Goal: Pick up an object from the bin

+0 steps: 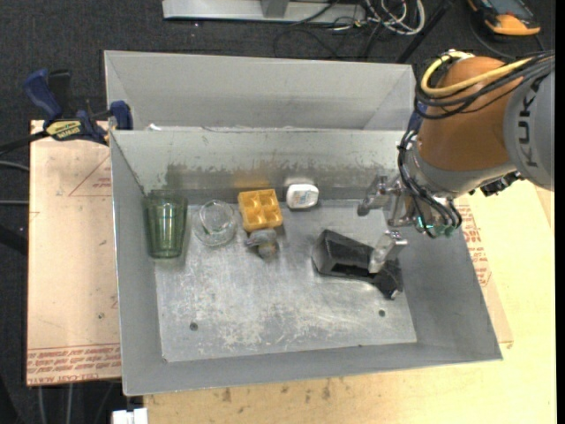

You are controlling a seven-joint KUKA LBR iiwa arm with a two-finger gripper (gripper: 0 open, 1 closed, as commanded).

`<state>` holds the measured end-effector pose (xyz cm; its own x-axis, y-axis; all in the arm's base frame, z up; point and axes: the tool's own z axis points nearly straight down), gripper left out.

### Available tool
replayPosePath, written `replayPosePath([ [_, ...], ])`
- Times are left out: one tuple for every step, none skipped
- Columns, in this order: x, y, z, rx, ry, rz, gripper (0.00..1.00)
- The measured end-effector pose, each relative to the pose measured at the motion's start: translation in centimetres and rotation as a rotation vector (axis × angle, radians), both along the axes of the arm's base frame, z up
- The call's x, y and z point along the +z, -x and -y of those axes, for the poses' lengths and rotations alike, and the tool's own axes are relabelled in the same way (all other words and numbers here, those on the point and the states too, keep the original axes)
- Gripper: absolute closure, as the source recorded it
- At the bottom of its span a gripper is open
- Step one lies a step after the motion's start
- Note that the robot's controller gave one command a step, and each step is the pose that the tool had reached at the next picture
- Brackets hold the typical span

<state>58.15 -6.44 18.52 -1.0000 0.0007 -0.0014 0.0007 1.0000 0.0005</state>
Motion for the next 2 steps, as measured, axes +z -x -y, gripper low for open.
replayPosePath([
  [-4.4,0.1,0.3,-0.011,0.001,0.008,0.0],
  [-10.7,0.9,1.2,0.03,0.002,0.016,1.0],
])
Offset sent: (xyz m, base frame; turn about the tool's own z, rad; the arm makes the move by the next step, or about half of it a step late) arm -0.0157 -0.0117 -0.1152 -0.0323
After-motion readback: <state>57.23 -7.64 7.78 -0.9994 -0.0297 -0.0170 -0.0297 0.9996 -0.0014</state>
